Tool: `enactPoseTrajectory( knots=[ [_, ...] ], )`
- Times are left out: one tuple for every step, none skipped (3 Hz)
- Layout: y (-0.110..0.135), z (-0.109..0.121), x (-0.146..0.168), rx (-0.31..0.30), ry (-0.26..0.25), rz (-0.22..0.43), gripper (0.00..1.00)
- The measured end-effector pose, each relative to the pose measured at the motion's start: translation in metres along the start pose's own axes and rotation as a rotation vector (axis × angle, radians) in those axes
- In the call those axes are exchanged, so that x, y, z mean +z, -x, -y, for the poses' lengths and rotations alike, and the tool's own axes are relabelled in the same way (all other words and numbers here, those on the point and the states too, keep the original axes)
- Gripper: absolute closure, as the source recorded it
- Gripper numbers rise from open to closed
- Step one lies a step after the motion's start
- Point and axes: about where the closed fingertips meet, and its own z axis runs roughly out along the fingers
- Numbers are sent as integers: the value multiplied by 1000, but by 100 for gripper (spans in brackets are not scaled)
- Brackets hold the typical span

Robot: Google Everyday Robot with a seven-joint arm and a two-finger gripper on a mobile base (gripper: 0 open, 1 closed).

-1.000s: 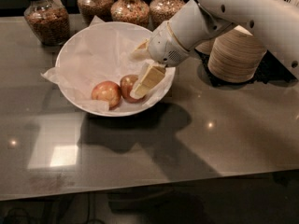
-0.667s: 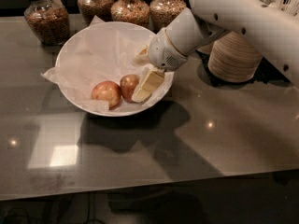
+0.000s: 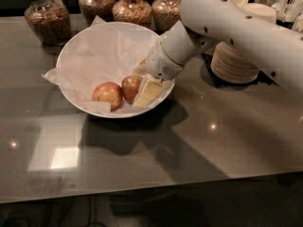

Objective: Pick apple from white bowl

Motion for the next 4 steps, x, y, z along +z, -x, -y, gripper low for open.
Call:
enactPoseTrajectory(
  knots=[
    [-2, 0, 12, 0, 14, -12, 38],
    [-2, 0, 12, 0, 14, -12, 56],
    [-2, 0, 12, 0, 15, -12, 80],
    [1, -2, 12, -1, 28, 5, 100]
  ],
)
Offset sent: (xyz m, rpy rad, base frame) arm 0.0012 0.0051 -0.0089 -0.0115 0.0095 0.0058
